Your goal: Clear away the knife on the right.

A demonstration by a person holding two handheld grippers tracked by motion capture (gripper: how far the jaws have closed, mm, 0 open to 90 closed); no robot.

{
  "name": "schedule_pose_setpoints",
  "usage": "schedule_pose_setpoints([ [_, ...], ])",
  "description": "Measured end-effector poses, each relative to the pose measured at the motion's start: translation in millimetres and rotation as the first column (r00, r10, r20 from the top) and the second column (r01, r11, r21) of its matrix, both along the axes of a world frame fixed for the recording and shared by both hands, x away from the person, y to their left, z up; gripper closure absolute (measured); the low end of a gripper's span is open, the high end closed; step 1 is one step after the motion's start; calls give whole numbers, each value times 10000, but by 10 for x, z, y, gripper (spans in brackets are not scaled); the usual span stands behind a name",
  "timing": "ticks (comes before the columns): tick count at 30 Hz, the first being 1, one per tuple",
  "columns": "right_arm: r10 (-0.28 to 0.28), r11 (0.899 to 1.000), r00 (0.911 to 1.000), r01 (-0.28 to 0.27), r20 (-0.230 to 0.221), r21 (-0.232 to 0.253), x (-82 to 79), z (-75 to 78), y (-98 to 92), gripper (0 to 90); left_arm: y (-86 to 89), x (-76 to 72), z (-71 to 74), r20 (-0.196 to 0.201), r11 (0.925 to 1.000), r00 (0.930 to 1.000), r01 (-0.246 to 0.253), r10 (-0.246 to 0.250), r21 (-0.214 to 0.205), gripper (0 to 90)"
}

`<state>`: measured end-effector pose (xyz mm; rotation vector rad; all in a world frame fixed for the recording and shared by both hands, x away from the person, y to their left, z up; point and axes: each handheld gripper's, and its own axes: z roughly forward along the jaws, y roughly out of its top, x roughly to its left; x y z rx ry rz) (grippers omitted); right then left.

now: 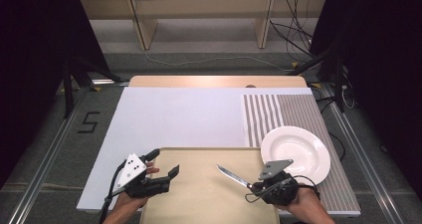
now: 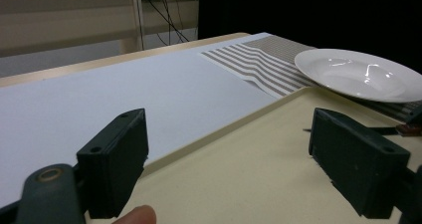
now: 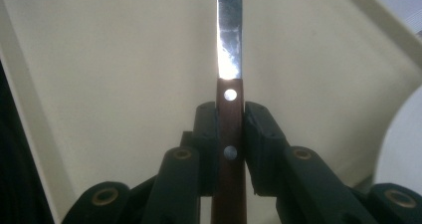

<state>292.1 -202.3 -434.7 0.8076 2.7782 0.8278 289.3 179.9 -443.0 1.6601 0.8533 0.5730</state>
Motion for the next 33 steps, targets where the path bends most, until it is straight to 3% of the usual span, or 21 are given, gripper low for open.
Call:
schedule_pose_setpoints([
  [8,131,9993,9990,-147,-437,-351,-96,-100,100,774,3,4,-5,-8,10000,10000,4,-4,24,157],
  [15,438,9956,9976,-481,-543,-806,-132,-164,151,774,1,3,-5,5,10000,10000,5,-5,26,157],
  [27,589,9901,9920,-723,-1118,-1205,-166,-248,204,772,2,3,-4,9,10000,10000,3,-3,13,157],
  [33,615,9903,9888,-775,-1361,-1153,-189,-246,221,763,2,3,-4,-2,10000,10000,3,-3,29,157],
])
